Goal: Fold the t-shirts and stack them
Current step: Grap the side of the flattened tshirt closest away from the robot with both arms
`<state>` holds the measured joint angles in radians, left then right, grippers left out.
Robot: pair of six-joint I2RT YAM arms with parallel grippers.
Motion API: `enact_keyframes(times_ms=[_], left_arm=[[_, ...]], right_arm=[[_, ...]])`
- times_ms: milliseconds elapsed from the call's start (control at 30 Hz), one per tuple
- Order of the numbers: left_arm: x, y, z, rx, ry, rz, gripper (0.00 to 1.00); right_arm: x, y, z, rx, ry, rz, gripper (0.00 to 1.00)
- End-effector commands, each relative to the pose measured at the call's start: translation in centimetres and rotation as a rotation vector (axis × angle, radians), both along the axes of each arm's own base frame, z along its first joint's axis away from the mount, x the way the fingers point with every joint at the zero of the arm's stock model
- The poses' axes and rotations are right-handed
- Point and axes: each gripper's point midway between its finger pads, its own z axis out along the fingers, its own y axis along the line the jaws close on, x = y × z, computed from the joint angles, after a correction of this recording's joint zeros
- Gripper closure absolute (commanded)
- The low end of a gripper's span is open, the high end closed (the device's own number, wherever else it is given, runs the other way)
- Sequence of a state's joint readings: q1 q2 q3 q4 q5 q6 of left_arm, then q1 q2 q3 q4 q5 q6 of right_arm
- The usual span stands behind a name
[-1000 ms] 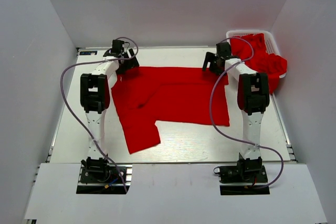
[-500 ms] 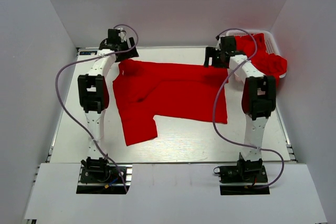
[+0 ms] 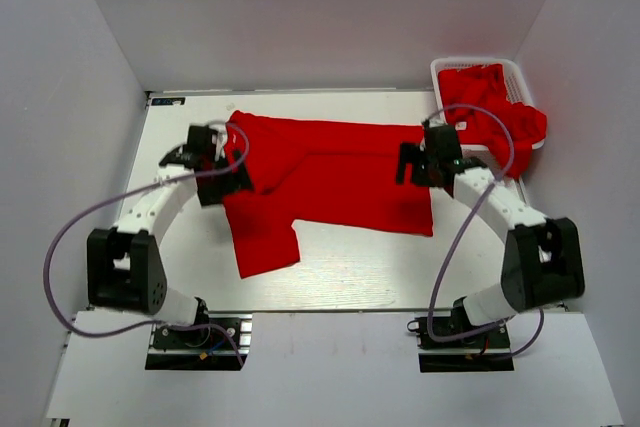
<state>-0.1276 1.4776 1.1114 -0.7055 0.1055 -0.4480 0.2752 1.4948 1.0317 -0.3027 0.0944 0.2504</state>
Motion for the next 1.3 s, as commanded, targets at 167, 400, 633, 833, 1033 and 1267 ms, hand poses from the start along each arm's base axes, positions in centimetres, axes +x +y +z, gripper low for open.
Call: enact_keyframes(times_ms=[167,400,633,833,1033,1267], left_arm=[[-13.6,-1.0,-4.9,-0.076,0.233,0.017,0.01],[-16.6,-1.6,-6.9,-0.087,0.302,-0.012,0.01],[-16.4,-1.6,-8.4,-0.036,0.314,-0.017,0.06],[-16.6,-1.5,-10.3,-0.008,0.351,0.005,0.23],[-17.8,-1.7,-11.7,0.010,0.389,-0.023,0.48],[-17.1,-2.0,-11.2,0.014,0.364,-0.030,1.00]], right_arm=[[-6.2,-3.7,-0.7,0.054,-0.032,-0.246,0.10],[-7.9,-4.5,-1.5,0.053,-0.025,-0.289,0.10],[-8.2,-4.5,-2.3,0.055,0.012,-0.303,0.10],[-8.2,-4.9,-1.9,0.038,0.012,-0.320,0.10],[-8.5,-5.6,-1.9,0.009,0.014,-0.342,0.10],[-9.1,-6.0,-2.5,-0.001,0.033,-0.361,0.10]])
